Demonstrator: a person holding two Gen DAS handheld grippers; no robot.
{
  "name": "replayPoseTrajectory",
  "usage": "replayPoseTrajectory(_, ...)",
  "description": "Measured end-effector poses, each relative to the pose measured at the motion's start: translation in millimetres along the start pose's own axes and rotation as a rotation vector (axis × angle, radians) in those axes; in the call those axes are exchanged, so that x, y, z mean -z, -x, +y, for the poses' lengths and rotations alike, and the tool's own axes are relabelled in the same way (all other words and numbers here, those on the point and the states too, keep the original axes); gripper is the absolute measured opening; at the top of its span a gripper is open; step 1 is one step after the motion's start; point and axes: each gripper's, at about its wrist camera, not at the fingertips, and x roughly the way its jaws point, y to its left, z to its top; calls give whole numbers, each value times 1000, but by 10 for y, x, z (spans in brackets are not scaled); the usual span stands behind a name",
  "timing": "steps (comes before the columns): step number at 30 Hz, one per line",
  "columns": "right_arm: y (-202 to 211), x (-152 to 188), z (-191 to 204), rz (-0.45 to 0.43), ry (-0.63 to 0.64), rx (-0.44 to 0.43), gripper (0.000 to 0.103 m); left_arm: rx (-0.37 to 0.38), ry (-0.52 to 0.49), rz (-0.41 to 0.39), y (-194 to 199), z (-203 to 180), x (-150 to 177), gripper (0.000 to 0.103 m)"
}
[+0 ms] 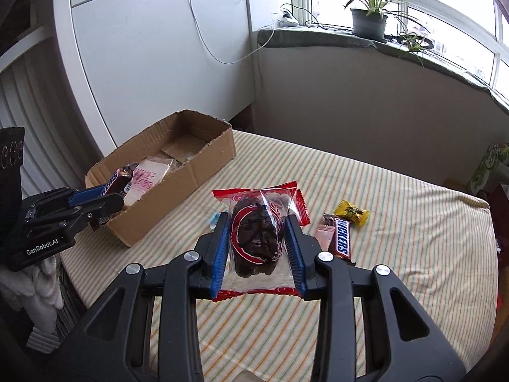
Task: Organize snacks
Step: 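Carry the Snickers bar and candy bag over the box with both tools, then lower both snacks into the box and open both tools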
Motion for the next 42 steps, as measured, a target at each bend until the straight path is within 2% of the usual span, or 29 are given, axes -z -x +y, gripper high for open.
replayPoseTrajectory(15,-307,-446,519,-8,63,-69,36,-99,60,-52,195,584,-73,27)
replayPoseTrajectory(24,-730,-723,809,21,93,-100,36,-165,71,-65,148,836,-160,27)
replayPoseTrajectory(34,-1189,-918,984,59,96,-107,36,-184,65,-56,-15,985,-243,27)
replayPoseTrajectory(42,-1380,-936,1071,86,99,-108,36,-189,70,-40,-94,1038,-244,27)
